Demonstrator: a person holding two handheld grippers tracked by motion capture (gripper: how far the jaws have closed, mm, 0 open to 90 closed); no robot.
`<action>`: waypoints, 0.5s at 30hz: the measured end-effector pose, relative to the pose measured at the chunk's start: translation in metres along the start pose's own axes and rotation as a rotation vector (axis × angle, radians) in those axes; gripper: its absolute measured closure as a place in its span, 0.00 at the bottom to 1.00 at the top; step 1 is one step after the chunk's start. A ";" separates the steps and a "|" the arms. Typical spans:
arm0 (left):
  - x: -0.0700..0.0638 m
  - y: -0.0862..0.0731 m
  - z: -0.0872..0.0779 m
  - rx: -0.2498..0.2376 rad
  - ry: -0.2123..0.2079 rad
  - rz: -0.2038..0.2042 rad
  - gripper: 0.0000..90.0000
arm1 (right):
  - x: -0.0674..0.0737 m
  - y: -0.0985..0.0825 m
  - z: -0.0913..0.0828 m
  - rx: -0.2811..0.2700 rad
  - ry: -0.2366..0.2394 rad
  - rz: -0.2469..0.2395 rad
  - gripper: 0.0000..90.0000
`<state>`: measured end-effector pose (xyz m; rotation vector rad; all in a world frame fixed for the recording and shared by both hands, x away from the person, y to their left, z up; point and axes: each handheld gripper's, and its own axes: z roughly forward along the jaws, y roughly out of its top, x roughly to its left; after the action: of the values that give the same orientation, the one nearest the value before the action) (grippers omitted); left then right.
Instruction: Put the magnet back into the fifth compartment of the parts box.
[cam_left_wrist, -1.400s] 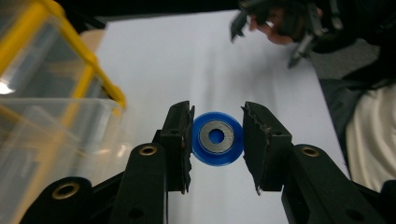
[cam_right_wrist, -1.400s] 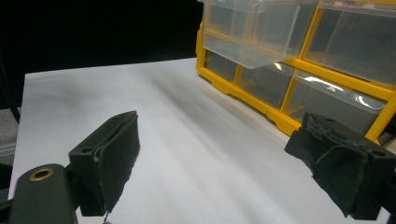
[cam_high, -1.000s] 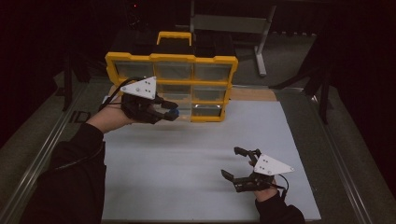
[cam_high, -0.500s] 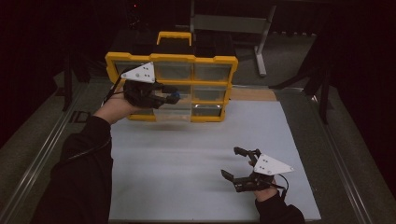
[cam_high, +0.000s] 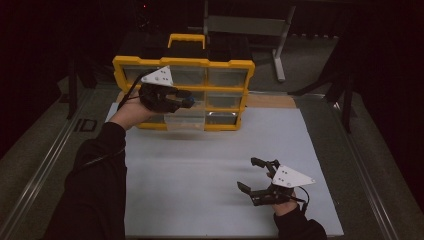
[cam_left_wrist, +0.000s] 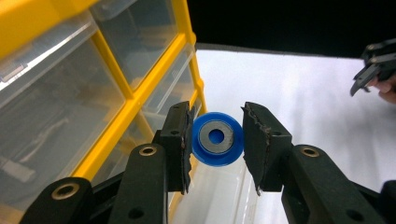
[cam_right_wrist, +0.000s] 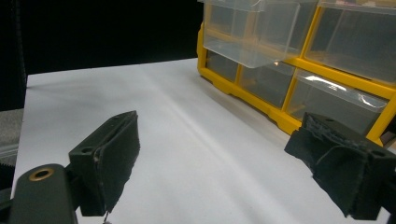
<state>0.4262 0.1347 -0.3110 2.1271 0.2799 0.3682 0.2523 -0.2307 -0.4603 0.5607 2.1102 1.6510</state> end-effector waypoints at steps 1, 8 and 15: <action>0.000 -0.001 0.001 0.008 -0.003 -0.003 0.69 | 0.000 0.000 0.000 0.000 0.000 -0.002 0.15; 0.001 -0.008 0.008 0.094 0.001 -0.009 0.69 | -0.001 0.000 -0.001 0.000 -0.004 0.001 0.15; 0.003 -0.008 0.015 0.174 -0.006 -0.027 0.68 | 0.000 0.000 0.000 0.004 0.000 0.002 0.15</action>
<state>0.4343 0.1287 -0.3253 2.2924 0.3479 0.3315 0.2528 -0.2308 -0.4607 0.5646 2.1137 1.6486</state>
